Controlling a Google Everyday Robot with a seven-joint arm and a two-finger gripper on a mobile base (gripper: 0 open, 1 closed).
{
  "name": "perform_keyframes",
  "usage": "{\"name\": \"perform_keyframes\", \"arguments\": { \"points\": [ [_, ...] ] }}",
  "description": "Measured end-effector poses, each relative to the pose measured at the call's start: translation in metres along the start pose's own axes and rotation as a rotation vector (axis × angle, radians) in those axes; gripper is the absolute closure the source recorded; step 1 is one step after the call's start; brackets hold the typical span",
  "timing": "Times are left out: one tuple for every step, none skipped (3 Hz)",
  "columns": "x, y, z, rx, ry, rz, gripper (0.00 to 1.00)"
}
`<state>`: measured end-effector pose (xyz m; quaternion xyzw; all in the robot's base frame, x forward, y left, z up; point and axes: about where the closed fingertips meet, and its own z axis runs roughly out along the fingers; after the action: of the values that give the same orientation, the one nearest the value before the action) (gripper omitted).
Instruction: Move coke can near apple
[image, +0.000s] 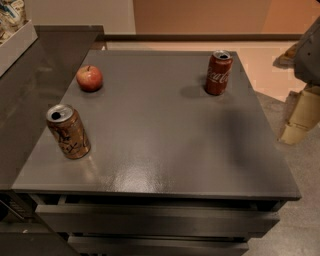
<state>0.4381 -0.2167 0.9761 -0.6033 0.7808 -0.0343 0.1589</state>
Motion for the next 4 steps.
{"name": "perform_keyframes", "arguments": {
  "points": [
    [-0.002, -0.007, 0.001, 0.022, -0.005, 0.002, 0.0],
    [-0.005, -0.027, 0.011, 0.06, -0.039, 0.043, 0.0],
    [-0.011, -0.057, 0.028, 0.1, -0.097, 0.113, 0.0],
    [-0.019, -0.091, 0.044, 0.148, -0.163, 0.208, 0.0]
  ]
}}
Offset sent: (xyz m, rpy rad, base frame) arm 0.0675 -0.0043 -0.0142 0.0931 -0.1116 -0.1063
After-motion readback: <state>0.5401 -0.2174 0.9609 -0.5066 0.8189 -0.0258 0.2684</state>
